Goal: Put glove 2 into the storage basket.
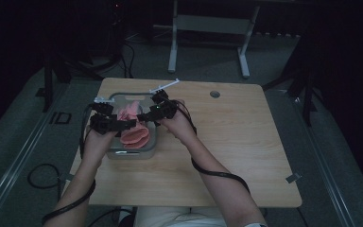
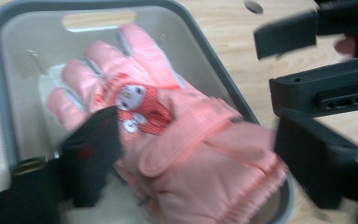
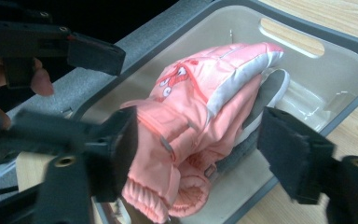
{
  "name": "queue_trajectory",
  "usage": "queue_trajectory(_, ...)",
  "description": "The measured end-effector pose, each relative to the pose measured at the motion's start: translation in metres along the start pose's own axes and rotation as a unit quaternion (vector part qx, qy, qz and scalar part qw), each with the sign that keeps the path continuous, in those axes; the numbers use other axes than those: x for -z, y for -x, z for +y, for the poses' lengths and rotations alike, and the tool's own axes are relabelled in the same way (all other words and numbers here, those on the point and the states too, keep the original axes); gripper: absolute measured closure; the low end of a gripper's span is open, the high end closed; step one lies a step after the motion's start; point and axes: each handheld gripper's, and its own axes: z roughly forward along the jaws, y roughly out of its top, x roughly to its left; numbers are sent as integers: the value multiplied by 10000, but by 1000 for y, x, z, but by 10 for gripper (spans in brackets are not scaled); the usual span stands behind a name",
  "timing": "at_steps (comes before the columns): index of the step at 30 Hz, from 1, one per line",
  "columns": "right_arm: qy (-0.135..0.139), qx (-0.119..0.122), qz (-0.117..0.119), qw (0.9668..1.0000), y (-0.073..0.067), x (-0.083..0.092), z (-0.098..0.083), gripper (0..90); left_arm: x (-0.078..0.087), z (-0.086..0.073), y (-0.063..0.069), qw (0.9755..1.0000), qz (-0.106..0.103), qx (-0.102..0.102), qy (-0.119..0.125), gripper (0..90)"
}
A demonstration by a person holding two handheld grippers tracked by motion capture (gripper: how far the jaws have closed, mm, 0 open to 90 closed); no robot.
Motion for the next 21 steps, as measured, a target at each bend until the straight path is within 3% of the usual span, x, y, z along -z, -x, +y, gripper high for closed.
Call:
queue_trajectory(3, 71, 86, 68, 9999, 0, 3, -4, 229, 2, -4, 5, 9998, 93, -117, 130, 24)
queue_trajectory(9, 178, 254, -39, 9995, 2, 8, -13, 173, 11, -17, 18, 9987, 145, -250, 428, 20)
queue_trajectory(12, 219, 272, -137, 9993, 3, 11, -19, 171, 12, -29, 31, 9974, 193, -479, 509, 20)
queue_trajectory(15, 277, 479, -238, 9982, 2, 13, -25, 172, 13, -42, 41, 9967, 64, -546, 590, 20)
queue_trajectory(21, 301, 508, -305, 9978, 7, 15, -39, 141, 20, -67, 63, 9941, -4, -777, 756, 20)
